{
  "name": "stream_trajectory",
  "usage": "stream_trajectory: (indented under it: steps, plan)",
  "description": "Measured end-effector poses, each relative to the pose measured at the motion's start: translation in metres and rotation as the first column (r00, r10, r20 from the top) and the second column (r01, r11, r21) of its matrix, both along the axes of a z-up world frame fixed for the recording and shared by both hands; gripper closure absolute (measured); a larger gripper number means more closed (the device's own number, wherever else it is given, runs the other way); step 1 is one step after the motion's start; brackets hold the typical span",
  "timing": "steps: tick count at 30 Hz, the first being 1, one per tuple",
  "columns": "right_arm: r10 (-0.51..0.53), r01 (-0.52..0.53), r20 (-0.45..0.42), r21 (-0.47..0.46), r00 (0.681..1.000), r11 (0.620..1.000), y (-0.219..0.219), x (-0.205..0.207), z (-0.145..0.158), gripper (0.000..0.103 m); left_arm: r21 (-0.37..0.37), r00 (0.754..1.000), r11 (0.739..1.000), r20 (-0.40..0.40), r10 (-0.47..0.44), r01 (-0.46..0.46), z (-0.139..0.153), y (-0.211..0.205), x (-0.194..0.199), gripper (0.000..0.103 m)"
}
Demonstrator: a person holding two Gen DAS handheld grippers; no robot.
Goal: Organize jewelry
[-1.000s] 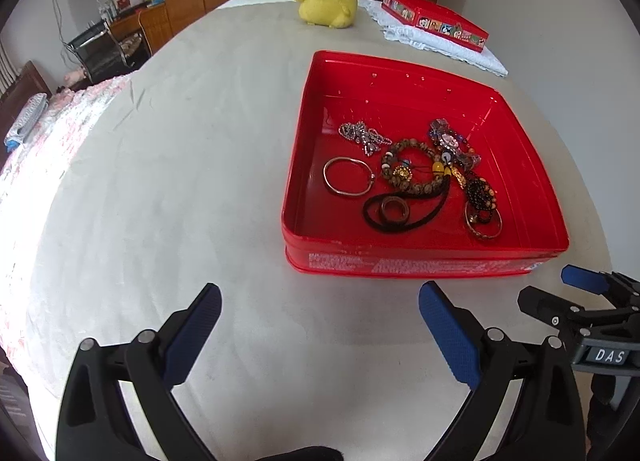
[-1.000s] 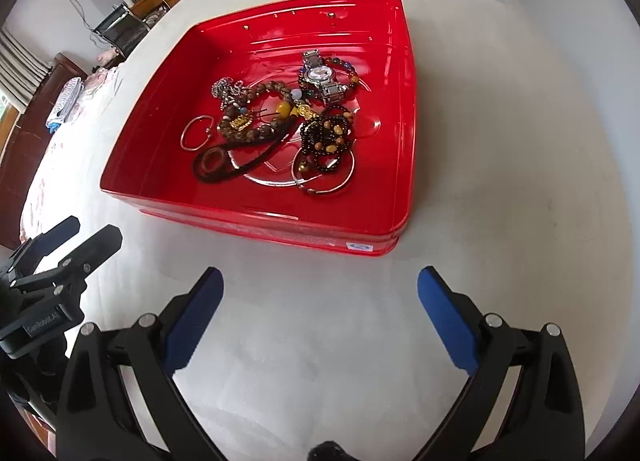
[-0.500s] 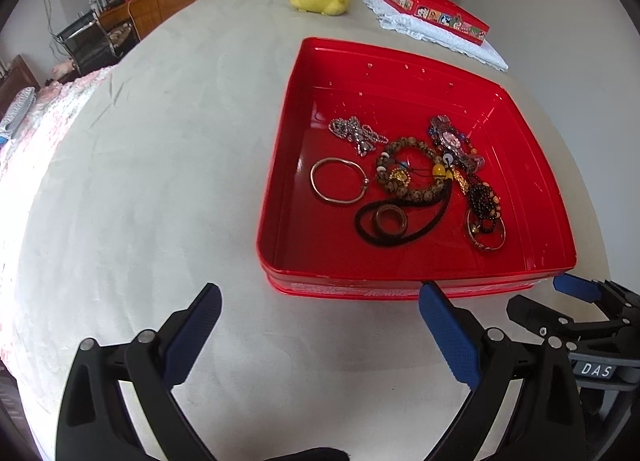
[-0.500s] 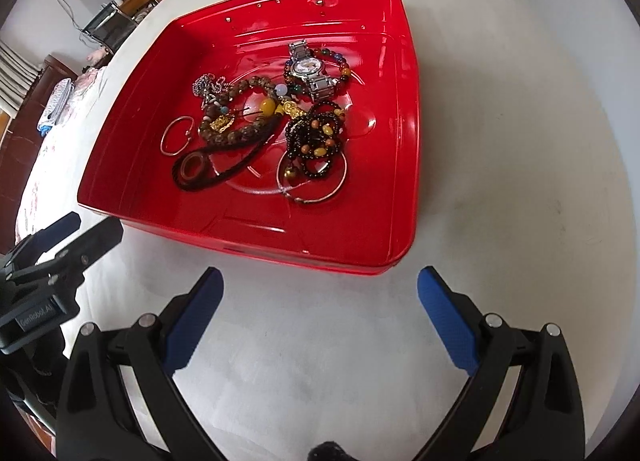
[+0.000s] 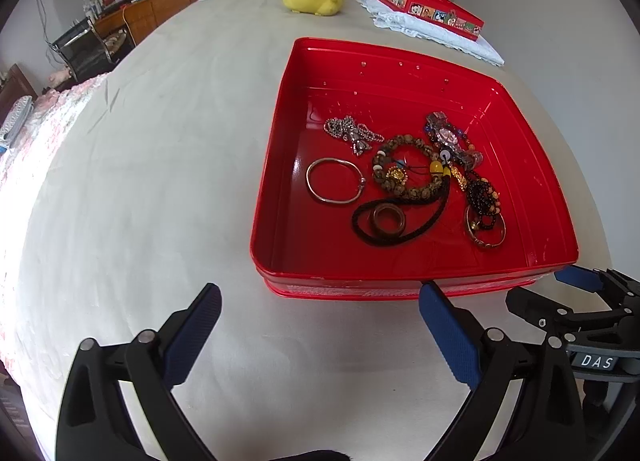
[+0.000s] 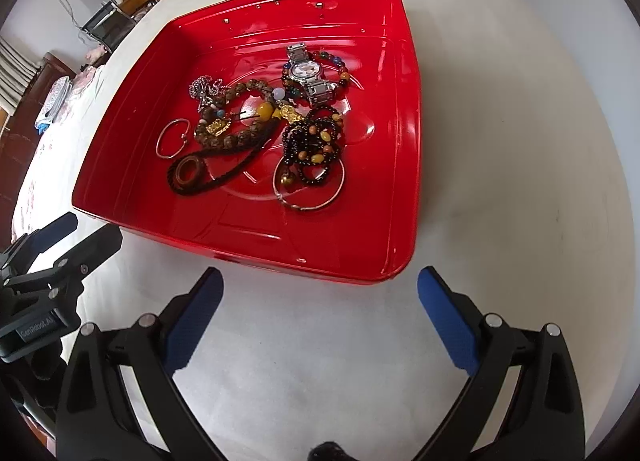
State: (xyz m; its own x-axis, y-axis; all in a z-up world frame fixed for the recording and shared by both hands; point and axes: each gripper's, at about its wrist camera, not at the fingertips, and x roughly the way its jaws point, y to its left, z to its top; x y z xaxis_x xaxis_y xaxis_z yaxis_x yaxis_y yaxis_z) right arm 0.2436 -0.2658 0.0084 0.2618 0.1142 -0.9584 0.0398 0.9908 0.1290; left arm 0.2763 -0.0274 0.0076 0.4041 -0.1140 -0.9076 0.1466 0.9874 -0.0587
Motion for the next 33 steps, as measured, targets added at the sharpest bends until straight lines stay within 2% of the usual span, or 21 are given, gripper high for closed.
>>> stream_trajectory:
  steps: [33]
  plan:
    - [0.002, -0.002, 0.003, -0.01, 1.0, 1.0, 0.0005, 0.0018, -0.0015, 0.006, 0.002, 1.0, 1.0, -0.006, -0.004, 0.004, -0.0029, -0.0012, 0.0022, 0.003]
